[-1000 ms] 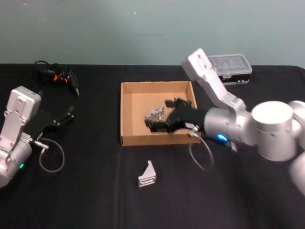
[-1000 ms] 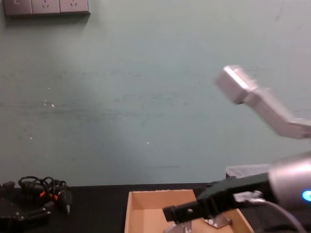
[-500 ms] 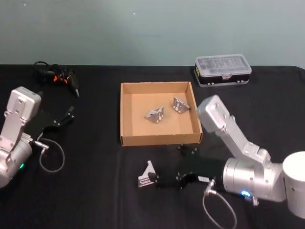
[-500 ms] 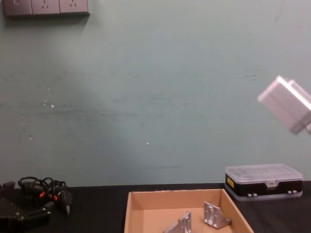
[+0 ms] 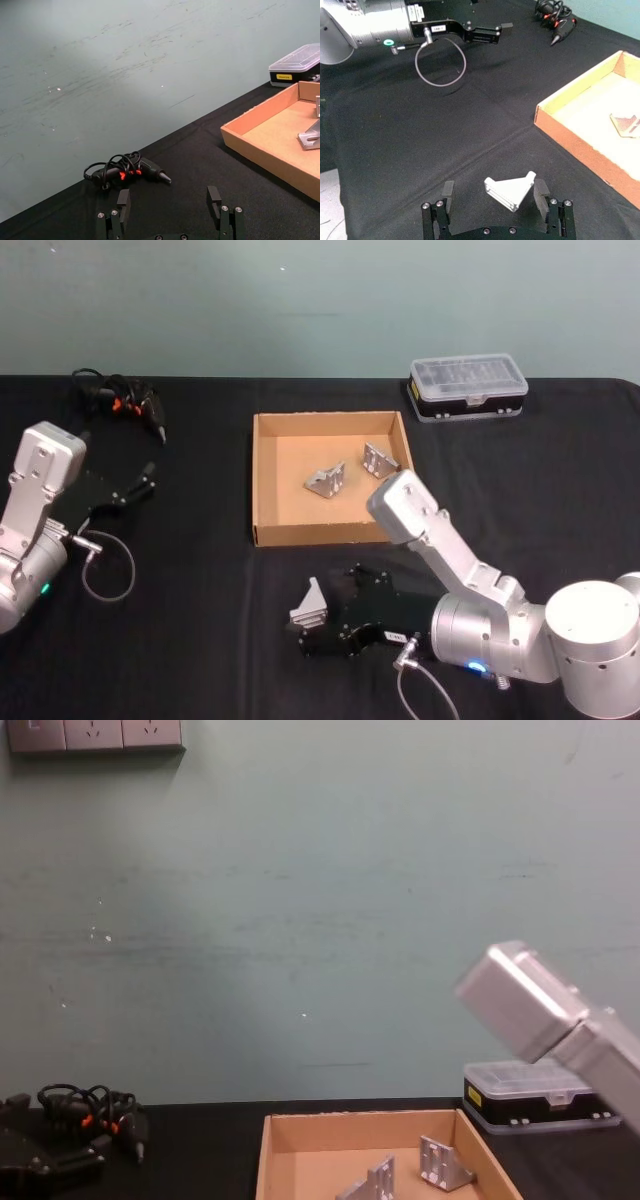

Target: Use one hand to pick up the angle iron from the table and place it into the box.

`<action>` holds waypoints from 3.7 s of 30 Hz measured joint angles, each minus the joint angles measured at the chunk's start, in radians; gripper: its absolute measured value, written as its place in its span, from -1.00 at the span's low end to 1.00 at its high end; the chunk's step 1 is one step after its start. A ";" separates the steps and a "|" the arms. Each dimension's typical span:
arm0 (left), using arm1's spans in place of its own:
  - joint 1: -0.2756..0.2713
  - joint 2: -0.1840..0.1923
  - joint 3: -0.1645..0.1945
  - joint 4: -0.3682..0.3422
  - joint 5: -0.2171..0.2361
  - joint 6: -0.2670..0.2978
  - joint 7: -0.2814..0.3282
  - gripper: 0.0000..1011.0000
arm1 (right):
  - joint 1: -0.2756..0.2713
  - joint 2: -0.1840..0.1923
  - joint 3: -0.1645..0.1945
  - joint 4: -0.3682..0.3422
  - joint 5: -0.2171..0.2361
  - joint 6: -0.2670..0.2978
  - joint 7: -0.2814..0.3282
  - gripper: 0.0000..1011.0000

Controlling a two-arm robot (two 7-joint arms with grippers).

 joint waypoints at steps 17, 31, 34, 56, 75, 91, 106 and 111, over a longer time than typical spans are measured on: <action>0.000 0.000 0.000 0.000 0.000 0.000 0.000 0.98 | 0.041 -0.095 -0.040 0.086 -0.109 -0.014 -0.025 0.98; 0.000 0.000 0.000 0.000 0.000 0.000 0.000 0.98 | 0.028 -0.120 -0.030 0.111 -0.169 -0.031 -0.045 0.98; 0.000 0.000 0.000 0.000 0.000 0.000 0.000 0.98 | 0.027 -0.126 -0.027 0.120 -0.177 -0.031 -0.042 0.98; 0.000 0.000 0.000 0.000 0.000 0.000 0.000 0.98 | 0.026 -0.149 -0.016 0.153 -0.205 -0.023 -0.017 0.91; 0.000 0.000 0.000 0.000 0.000 0.000 0.000 0.98 | 0.026 -0.147 -0.017 0.150 -0.203 -0.023 -0.019 0.45; 0.000 0.000 0.000 0.000 0.000 0.000 0.000 0.98 | -0.005 -0.127 0.062 0.008 -0.175 -0.011 0.016 0.45; 0.000 0.000 0.000 0.000 0.000 0.000 0.000 0.98 | 0.175 -0.195 0.102 0.147 -0.175 0.021 0.002 0.45; 0.000 0.000 0.000 0.000 0.000 0.000 0.000 0.98 | 0.224 -0.220 0.097 0.229 -0.197 0.014 -0.009 0.45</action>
